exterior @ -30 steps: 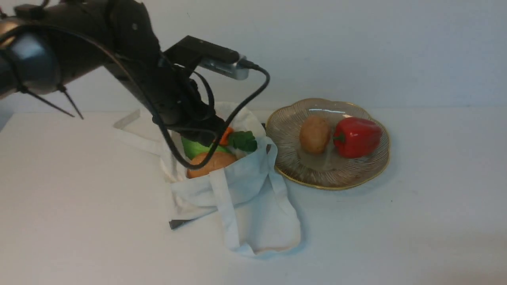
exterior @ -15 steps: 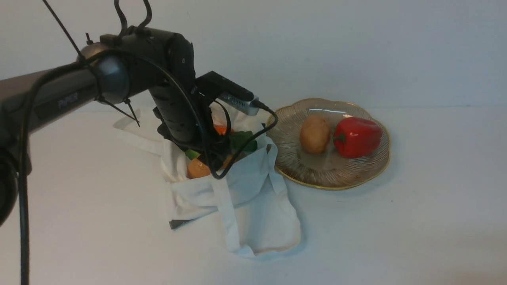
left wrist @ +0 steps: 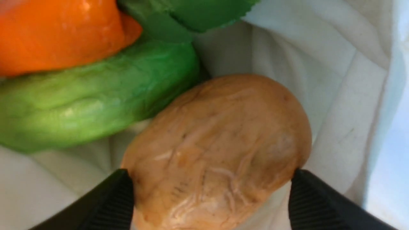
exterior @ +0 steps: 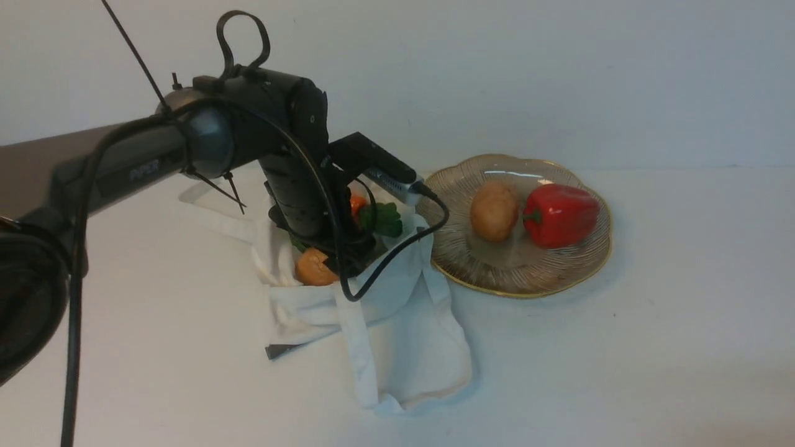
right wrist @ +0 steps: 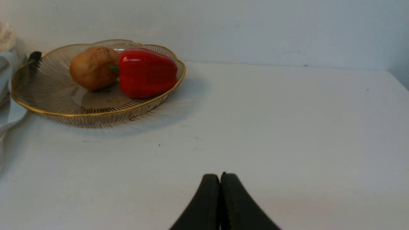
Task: Take vegetables from cloth bag on white table place on plate.
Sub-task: 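Reach into the cloth bag and grasp the potato inside with the left gripper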
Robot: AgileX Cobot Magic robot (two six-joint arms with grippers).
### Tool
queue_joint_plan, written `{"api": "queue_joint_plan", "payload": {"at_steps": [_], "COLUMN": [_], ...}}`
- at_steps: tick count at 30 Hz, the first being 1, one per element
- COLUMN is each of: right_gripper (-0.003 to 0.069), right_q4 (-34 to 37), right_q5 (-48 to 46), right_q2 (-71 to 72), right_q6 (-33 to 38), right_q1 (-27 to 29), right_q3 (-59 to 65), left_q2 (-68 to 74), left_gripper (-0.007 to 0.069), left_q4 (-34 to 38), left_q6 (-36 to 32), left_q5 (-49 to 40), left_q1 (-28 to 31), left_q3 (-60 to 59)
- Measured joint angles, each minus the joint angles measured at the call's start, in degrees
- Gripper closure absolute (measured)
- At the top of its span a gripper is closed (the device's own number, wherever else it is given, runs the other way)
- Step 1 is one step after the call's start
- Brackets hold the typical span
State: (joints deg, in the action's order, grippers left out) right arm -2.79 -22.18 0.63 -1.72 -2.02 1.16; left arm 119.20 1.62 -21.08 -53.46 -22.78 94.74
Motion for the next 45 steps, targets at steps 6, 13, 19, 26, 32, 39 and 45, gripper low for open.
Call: {"api": "queue_joint_plan", "payload": {"at_steps": [6, 13, 19, 26, 32, 39, 45], "right_gripper": [0.0673, 0.0673, 0.0673, 0.0673, 0.0673, 0.0673, 0.0673], "right_q4": [0.0, 0.0, 0.0, 0.0, 0.0, 0.0, 0.0], "right_q5": [0.0, 0.0, 0.0, 0.0, 0.0, 0.0, 0.0], "right_q2": [0.0, 0.0, 0.0, 0.0, 0.0, 0.0, 0.0], "right_q6": [0.0, 0.0, 0.0, 0.0, 0.0, 0.0, 0.0], "right_q1": [0.0, 0.0, 0.0, 0.0, 0.0, 0.0, 0.0], "right_q3": [0.0, 0.0, 0.0, 0.0, 0.0, 0.0, 0.0], "left_q2": [0.3, 0.3, 0.3, 0.2, 0.2, 0.6, 2.7], "left_gripper": [0.0212, 0.0591, 0.0626, 0.0556, 0.0333, 0.0104, 0.0083], "left_q4": [0.0, 0.0, -0.1, -0.1, -0.1, -1.6, -2.1], "left_q6": [-0.4, -0.4, -0.4, -0.4, -0.5, -2.2, -3.0], "left_q5": [3.1, 3.5, 2.0, 1.2, 1.2, 2.8, 3.4], "left_q1": [0.0, 0.0, 0.0, -0.2, -0.7, -0.7, -0.7], "left_q3": [0.1, 0.2, 0.4, 0.4, 0.4, 0.3, 0.3]}}
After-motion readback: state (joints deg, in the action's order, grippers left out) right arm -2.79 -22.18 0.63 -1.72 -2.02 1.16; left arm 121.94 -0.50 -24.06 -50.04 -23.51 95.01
